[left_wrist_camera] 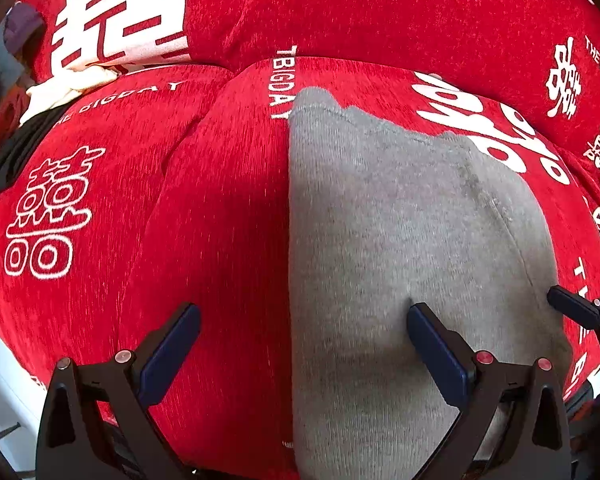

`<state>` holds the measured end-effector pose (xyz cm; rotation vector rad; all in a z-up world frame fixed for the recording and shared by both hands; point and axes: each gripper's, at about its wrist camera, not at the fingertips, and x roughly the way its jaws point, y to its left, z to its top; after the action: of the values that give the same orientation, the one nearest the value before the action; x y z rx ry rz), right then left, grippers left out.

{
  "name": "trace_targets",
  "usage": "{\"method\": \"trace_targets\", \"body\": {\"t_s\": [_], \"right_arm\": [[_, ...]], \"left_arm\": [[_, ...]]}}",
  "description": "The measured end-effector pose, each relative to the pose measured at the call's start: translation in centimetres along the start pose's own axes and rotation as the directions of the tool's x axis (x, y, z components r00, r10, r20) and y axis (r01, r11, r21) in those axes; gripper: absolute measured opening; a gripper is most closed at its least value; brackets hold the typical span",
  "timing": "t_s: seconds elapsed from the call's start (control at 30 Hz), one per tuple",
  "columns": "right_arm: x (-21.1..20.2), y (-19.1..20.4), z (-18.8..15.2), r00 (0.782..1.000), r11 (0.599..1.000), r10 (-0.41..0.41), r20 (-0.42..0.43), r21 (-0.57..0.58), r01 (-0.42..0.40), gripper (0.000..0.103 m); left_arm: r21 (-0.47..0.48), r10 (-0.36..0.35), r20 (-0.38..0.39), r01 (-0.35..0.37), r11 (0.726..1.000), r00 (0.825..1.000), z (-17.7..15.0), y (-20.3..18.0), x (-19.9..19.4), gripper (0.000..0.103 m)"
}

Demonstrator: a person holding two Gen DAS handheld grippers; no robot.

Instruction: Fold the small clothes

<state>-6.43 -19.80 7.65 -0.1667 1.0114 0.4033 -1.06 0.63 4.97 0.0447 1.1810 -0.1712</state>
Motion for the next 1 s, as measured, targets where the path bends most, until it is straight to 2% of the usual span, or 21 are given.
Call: {"method": "trace_targets", "body": {"t_s": [0.37, 0.5, 0.6, 0.73, 0.9, 1.0], "right_arm": [[-0.7, 1.1, -1.7, 0.999, 0.998, -0.044, -0.021, -0.035, 0.043, 0.085], [-0.6, 1.6, -2.3, 0.991, 0.994, -0.086, -0.1, -0.079, 0.078, 0.085], [-1.4, 1.0, -2.0, 0.985, 0.999, -0.048, -0.169, -0.018, 0.046, 0.085], [-3.2, 0.7, -1.4, 0.988, 0.999, -0.048, -0.148, 0.01, 0.05, 0.085], [-4.6, 0.8, -0.5, 0.989, 0.995, -0.094, -0.117, 0.02, 0.097, 0.085], [-4.8, 0.9, 0.0, 0.986, 0.99, -0.135, -0.101, 0.028, 0.138, 0.085]], "left_arm": [[-0.007, -0.013, 0.0, 0.013, 1.0, 1.0, -2.0, -0.2, -0.8, 0.103], [0.009, -0.002, -0.001, 0.002, 1.0, 1.0, -2.8, -0.5, -1.4, 0.103], [0.028, 0.006, 0.0, -0.006, 1.0, 1.0, -3.3, -1.0, -2.7, 0.103], [0.047, 0.019, 0.015, -0.02, 0.999, 1.0, -3.7, -1.6, -4.2, 0.103], [0.036, 0.01, 0.035, -0.012, 0.999, 0.999, -3.8, -1.7, -5.5, 0.103], [0.017, 0.034, 0.057, -0.035, 0.999, 0.998, -4.1, -1.8, -6.1, 0.103]]}}
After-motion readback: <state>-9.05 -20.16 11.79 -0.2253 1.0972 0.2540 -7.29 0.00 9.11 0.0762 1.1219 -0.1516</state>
